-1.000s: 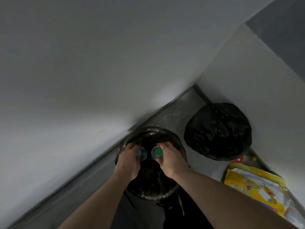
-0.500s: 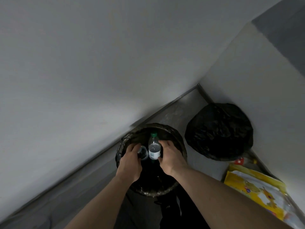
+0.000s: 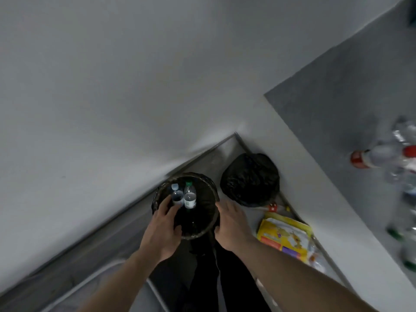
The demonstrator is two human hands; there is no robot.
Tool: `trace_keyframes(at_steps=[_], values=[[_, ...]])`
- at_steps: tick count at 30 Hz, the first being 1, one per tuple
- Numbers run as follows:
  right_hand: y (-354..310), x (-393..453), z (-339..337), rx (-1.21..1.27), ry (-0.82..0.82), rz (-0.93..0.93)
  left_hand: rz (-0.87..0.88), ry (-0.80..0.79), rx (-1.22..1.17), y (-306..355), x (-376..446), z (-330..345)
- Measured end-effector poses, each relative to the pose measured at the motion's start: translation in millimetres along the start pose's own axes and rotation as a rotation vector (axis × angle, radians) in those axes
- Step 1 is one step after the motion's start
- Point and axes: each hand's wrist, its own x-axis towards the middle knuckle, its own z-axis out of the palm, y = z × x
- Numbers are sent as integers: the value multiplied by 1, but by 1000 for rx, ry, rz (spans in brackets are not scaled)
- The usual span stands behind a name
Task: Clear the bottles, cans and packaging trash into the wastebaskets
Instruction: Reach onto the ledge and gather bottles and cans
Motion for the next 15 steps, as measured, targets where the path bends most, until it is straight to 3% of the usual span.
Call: trace_keyframes(at_steps=[8, 15], values=[[-3, -176, -122, -9, 44, 108, 45, -24, 204, 108, -153, -109], [14, -286, -161, 189, 223, 216, 149, 68, 281, 175, -211, -181]])
